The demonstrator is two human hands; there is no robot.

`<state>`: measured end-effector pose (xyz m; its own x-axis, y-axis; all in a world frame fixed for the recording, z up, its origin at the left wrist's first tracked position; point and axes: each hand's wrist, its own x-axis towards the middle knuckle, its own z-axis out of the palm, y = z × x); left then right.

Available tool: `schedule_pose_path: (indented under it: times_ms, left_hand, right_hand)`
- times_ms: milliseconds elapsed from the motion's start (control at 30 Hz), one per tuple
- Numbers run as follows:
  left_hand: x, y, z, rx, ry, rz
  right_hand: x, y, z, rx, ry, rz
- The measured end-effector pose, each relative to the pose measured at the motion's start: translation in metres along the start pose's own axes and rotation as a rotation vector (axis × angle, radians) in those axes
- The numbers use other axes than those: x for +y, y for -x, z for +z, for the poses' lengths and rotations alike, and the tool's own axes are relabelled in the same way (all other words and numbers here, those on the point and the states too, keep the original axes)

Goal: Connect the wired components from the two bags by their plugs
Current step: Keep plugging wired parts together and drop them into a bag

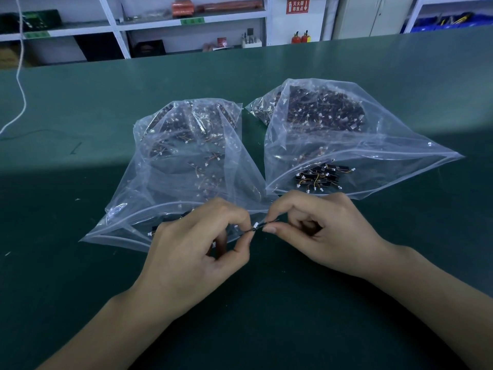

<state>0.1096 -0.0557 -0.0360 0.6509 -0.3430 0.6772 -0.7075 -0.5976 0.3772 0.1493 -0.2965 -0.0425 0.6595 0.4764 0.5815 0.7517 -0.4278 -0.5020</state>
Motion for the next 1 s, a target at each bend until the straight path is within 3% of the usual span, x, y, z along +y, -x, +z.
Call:
schedule_pose_path:
  times_ms: [433,567,767,1000]
  left_hand:
    - [-0.002,0.001,0.000,-0.052,-0.014,-0.042]
    - [-0.007,0.001,-0.002,-0.042,-0.091,-0.044]
    - [-0.009,-0.002,-0.012,-0.083,-0.273,-0.058]
    - [-0.021,-0.001,-0.012,-0.096,-0.388,-0.064]
  right_hand:
    - [0.001,0.000,-0.003,-0.065,0.026,-0.008]
    - [0.012,-0.002,-0.016,-0.074,0.156,0.000]
    - [0.039,-0.006,-0.037,0.140,0.341,0.117]
    - [0.053,-0.004,-0.042,0.264,0.488,0.357]
